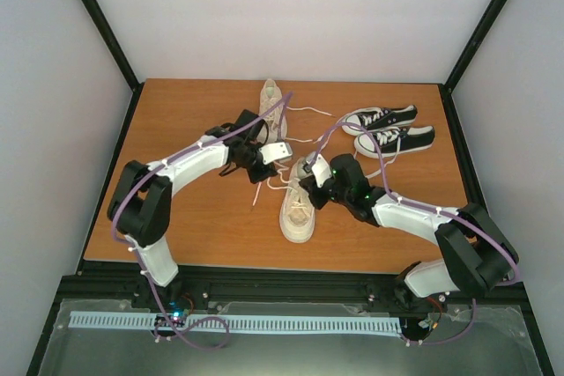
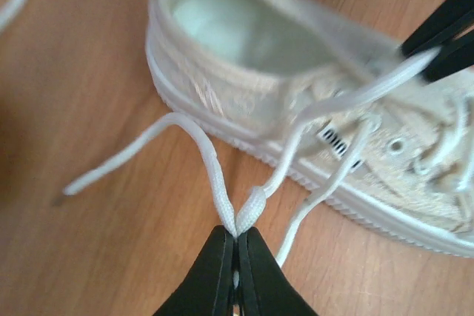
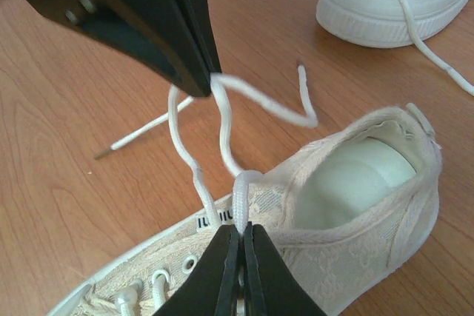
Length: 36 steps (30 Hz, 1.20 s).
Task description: Tie the shoes
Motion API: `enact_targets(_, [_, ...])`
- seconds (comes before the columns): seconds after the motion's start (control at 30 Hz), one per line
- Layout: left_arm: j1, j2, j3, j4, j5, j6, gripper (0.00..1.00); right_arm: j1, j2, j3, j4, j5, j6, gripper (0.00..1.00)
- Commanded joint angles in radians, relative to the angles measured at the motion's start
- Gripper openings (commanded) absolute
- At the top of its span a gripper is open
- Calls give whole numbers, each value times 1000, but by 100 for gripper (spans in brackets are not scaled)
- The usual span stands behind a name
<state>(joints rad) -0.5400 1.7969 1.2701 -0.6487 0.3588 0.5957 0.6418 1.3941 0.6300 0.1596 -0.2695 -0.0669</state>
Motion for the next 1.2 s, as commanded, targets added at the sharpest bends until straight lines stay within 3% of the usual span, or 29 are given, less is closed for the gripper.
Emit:
enact_targets(0.0, [1, -58, 43, -25, 70, 54, 1, -13, -16, -29, 129, 14, 49, 4])
enact_targets(0.33, [0, -154, 99, -79, 116, 93, 1, -26, -53, -65, 152, 48, 84, 15])
enact_targets(0.63, [-9, -155, 171, -156, 110, -4, 1, -25, -134, -20, 45, -3, 38, 44])
enact_targets(0.7, [-9, -157, 182, -164, 87, -36, 1, -13, -149, -22, 63, -4, 30, 47])
enact_targets(0.97, [-9, -167, 220, -207, 77, -132, 1, 108, -186, -32, 132, 37, 56, 42])
enact_targets(1.17, [-9, -168, 219, -207, 103, -140, 1, 124, -80, -56, 260, 103, 140, 29])
